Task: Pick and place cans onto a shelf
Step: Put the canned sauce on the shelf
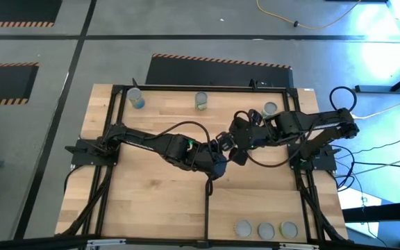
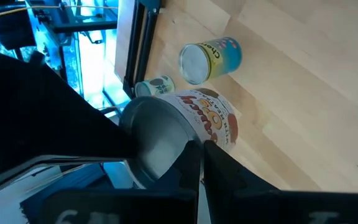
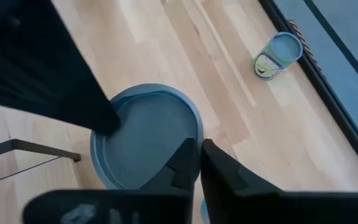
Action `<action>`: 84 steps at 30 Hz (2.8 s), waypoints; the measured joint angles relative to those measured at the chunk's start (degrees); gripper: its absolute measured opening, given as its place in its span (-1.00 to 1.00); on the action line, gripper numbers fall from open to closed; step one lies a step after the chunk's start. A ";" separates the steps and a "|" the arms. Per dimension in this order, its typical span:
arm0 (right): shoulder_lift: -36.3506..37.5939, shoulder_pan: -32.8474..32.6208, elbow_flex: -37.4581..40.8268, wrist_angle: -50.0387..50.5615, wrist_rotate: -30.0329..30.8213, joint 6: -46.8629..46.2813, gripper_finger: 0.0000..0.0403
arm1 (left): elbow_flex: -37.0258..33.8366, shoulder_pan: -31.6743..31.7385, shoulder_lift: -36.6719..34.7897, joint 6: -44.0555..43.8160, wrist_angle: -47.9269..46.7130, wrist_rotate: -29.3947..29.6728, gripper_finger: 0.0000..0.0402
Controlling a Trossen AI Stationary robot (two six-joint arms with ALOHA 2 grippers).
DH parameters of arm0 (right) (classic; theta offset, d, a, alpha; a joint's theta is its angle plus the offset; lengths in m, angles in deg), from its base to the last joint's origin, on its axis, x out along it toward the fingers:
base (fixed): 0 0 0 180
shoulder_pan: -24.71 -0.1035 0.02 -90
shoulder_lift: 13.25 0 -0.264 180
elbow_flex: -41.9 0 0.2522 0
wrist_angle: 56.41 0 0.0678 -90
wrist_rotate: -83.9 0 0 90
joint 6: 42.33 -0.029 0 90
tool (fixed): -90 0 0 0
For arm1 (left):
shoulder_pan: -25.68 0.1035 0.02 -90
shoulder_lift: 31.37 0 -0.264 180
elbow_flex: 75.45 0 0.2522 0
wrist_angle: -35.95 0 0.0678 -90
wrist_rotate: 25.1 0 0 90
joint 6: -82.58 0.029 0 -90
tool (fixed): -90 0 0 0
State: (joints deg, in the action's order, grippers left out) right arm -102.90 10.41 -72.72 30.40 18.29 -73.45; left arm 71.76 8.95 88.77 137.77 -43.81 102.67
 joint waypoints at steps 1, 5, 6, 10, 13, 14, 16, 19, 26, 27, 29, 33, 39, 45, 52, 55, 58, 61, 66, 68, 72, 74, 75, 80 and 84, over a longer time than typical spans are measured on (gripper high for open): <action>-0.02 0.00 0.00 0.25 0.06 0.03 -0.94 | 0.00 0.00 0.00 0.03 0.08 0.11 -1.00; -0.02 0.00 0.00 0.47 0.17 1.24 -0.95 | 0.00 0.00 0.00 0.06 0.11 0.23 -1.00; -0.03 0.00 0.00 0.49 0.16 1.30 -0.94 | 0.00 0.00 0.00 0.06 0.11 0.23 -1.00; -0.04 -0.02 0.00 0.58 0.13 1.50 -0.95 | 0.00 0.00 0.00 0.08 0.06 0.26 -1.00; -0.04 -0.02 0.02 0.62 -0.07 1.75 -0.97 | 0.00 0.00 -0.02 0.06 0.00 0.26 -1.00; -0.03 -0.02 0.02 0.62 -0.24 2.00 -0.97 | 0.00 0.00 -0.02 0.04 -0.03 0.26 -1.00; -0.04 -0.02 0.02 0.60 -0.31 2.87 -0.98 | 0.00 0.00 -0.02 -0.03 -0.06 0.26 -1.00; -0.04 -0.02 0.02 0.60 -0.42 3.00 -0.99 | 0.00 0.00 -0.02 -0.60 -0.06 0.26 -0.99; -0.04 -0.02 0.04 0.88 -0.57 3.11 -0.99 | 0.00 0.17 -0.09 -2.12 1.18 0.85 -0.91; -0.04 -0.02 0.07 0.95 -0.59 3.18 -0.99 | 0.00 0.23 -0.13 -2.26 1.28 0.85 -0.90; -0.04 -0.02 0.09 1.04 -0.55 3.18 -0.99 | 0.02 0.30 -0.19 -2.49 1.36 0.86 -0.88; -0.04 -0.04 0.15 1.28 -0.70 3.24 -1.00 | 0.02 0.18 -0.29 -2.30 1.33 1.18 -0.84; -0.04 -0.07 0.15 1.98 -1.03 3.17 -1.00 | 0.06 -0.15 -0.31 -2.06 1.48 8.49 -0.82; -0.02 -0.09 0.15 2.26 -2.05 3.20 -1.00 | 0.06 -0.15 -1.20 -2.45 1.11 17.83 -0.82; 0.09 -1.25 -1.27 2.70 -4.66 3.55 -1.00 | 0.09 -0.18 -5.96 -8.56 0.17 18.44 -0.83; 0.10 -2.89 -3.15 2.98 -4.75 3.31 -1.00 | 0.13 -0.20 -8.98 -12.34 -0.60 18.70 -0.82; 0.18 -5.42 -4.65 3.21 -5.17 3.72 -1.00 | 0.13 -0.15 -11.75 -16.83 -1.84 16.30 -0.82; 0.18 -8.41 -5.70 3.74 -6.40 4.65 -1.00 | 0.07 -0.15 -14.76 -22.43 -3.08 10.72 -0.84; -0.23 -13.76 -5.73 3.72 -7.64 -0.19 -1.00 | 0.12 -0.20 -19.29 -30.92 -5.88 5.01 -0.87; -1.04 -15.86 -5.73 3.55 -8.00 -3.07 -1.00 | 0.11 -0.20 -20.42 -34.33 -7.54 4.73 -0.88; -4.12 -19.30 -5.73 1.08 -8.63 -7.43 -1.00 | 0.07 -0.20 -22.70 -39.19 -11.71 4.64 -0.88; -5.88 -20.56 -5.73 -1.06 -9.68 -7.51 -1.00 | 0.07 -0.18 -23.60 -41.36 -14.10 3.39 -0.88; -6.80 -20.98 -5.73 -2.28 -9.81 -7.67 -1.00 | 0.07 -0.15 -23.92 -42.52 -14.84 1.10 -0.88; -10.68 -21.93 -5.73 -6.76 -10.14 -10.90 -1.00 | 0.07 0.58 -24.85 -44.80 -16.01 -18.58 -0.94; -13.54 -22.05 -5.73 -8.65 -10.12 -15.00 -1.00 | 0.06 0.66 -24.76 -45.86 -18.98 -32.09 -0.97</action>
State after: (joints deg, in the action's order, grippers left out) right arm -116.44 -11.64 -78.45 21.75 8.17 -88.45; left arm 71.81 9.61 64.00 91.91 -62.79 70.58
